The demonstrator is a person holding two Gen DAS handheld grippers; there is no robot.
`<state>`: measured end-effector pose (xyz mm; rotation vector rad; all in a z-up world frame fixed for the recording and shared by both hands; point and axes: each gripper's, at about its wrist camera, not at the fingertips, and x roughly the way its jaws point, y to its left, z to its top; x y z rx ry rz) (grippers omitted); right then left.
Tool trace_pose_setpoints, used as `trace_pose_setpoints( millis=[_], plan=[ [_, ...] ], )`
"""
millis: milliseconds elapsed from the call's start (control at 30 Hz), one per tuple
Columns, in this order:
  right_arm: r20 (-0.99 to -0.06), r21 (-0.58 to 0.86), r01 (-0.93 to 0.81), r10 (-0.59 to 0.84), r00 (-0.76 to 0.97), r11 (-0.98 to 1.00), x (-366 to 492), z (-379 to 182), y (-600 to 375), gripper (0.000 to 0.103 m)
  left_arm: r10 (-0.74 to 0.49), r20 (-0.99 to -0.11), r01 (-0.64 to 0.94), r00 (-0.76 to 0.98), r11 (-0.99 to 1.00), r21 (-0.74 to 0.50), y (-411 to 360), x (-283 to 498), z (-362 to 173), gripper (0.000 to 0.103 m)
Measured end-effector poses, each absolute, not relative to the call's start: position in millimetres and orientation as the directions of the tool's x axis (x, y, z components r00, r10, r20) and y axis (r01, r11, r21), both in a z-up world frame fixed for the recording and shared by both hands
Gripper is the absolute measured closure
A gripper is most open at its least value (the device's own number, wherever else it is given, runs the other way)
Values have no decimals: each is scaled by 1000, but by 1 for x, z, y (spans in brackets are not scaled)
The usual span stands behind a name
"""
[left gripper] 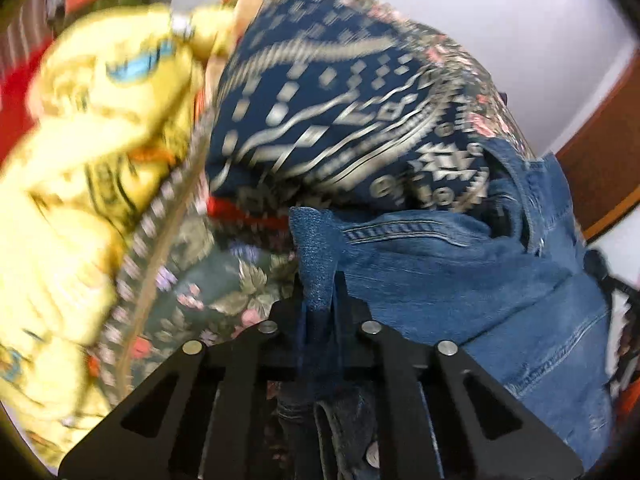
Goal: Fold large clothes
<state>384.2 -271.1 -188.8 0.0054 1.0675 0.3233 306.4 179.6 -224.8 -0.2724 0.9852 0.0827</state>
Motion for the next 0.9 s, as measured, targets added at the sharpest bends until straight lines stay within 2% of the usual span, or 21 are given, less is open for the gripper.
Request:
trace_pose_setpoints(
  millis=[200,433,633,900],
  plan=[
    [-798,157,-304,302,522,940,365,-147,-273,95,29,-763,-72,646,997,-23,129,287,-160,96],
    [-711,148,-359,351,609,922,343,-93,-272,96,25,-620,38,784,995,88,74,265,-77,96],
    [-656,101,-395,359,664,913,338,-60,-260,96,13,-569,55,822,993,102,54,277,-48,96],
    [-612,87,-388,357,706,917,366,-47,-254,96,37,-565,31,824,993,110,49,316,-43,96]
  ],
)
